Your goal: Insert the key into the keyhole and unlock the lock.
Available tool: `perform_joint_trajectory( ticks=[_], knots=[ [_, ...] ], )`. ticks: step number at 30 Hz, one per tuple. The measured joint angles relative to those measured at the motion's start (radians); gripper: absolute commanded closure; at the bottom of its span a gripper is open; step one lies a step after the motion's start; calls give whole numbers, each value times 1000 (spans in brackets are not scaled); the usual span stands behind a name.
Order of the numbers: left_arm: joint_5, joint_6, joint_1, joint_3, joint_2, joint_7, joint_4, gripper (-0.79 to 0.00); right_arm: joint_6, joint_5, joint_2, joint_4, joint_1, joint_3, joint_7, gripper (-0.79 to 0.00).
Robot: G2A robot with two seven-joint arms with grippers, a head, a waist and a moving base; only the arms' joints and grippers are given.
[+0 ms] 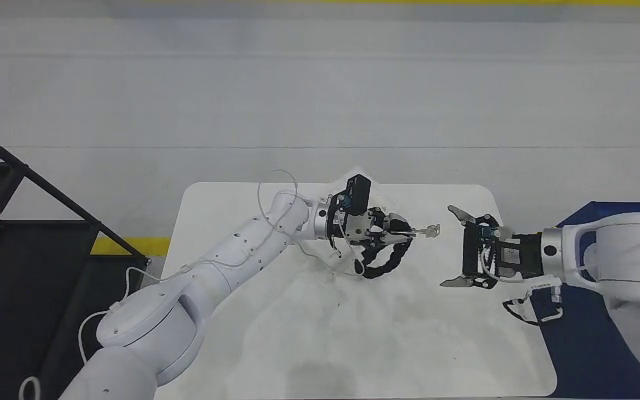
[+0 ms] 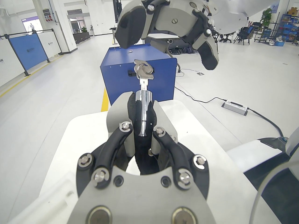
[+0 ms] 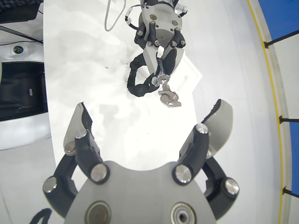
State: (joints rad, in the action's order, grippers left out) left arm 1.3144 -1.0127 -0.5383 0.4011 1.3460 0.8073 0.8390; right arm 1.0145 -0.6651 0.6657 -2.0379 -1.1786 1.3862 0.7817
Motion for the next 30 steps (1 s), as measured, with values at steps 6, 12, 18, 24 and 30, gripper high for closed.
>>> perform_joint_trajectory(
  ticks=[6,12,18,24,30],
  knots=[
    [-8,0,3,-29,-6,0,20,0,-2,-137,-20,-28,0,-43,-134,-533],
    [-32,0,14,-65,-14,0,36,0,-2,-273,-34,-10,16,-81,-275,-348],
    [-73,0,24,-92,-26,0,52,0,-2,-409,-40,10,22,-85,-377,-342],
    [-111,0,34,-120,-40,0,73,0,-21,-490,-38,18,1,-72,-437,-252],
    [-138,0,42,-143,-52,0,91,0,-14,-494,-35,38,-16,-59,-509,-296]
  ],
)
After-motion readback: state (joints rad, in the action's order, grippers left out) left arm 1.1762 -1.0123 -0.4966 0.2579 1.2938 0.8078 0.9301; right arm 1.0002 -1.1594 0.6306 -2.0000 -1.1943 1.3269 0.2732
